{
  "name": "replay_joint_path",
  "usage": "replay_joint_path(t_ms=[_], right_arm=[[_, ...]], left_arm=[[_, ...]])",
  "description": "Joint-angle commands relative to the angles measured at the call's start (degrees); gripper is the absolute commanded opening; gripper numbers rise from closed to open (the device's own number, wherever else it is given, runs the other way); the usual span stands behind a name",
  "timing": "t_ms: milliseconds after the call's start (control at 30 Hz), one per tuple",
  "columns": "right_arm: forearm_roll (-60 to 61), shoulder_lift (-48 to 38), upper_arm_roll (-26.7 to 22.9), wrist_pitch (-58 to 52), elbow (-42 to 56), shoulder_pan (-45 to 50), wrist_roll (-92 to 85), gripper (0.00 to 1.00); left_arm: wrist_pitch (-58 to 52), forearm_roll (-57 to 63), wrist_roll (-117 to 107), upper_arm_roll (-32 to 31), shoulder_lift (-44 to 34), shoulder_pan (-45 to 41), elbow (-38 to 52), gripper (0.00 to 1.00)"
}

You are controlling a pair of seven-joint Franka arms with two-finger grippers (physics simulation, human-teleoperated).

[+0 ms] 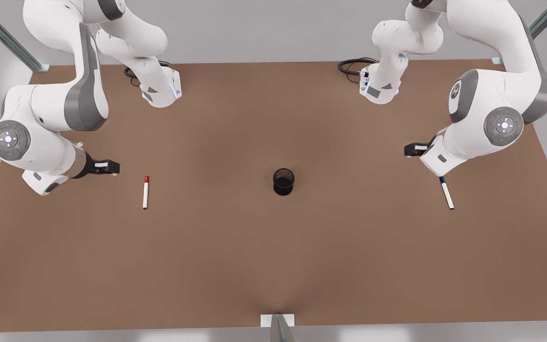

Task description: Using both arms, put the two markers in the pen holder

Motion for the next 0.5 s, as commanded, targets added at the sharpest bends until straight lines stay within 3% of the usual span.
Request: replay_joint_path(t_ms=[0,100,267,467], right_arm=[[0.28,0.08,-0.02,1.84,0.01,0.00,0.56,1.00],[0.80,4.99,0.24,4.29,-0.77,0.79,0.64,1.00],[0.72,6.23,0.33,31.44,-20.19,0.09,0.73,1.00],[0.72,12.03,0.33,45.88,-26.79,-4.22,-2.08,1.00]], left_arm=[[0.94,0.04,-3.18,0.09,-0.05,0.00,-0.11,1.00],[6.19,-0.93,-3.09,4.30,3.81,2.46,-2.64,1.00],[46.96,-1.11,-0.19,11.68,10.14,8.26,-23.11,1.00],[58.06,-0.93,1.65,12.57,14.80,12.04,-25.77,1.00]])
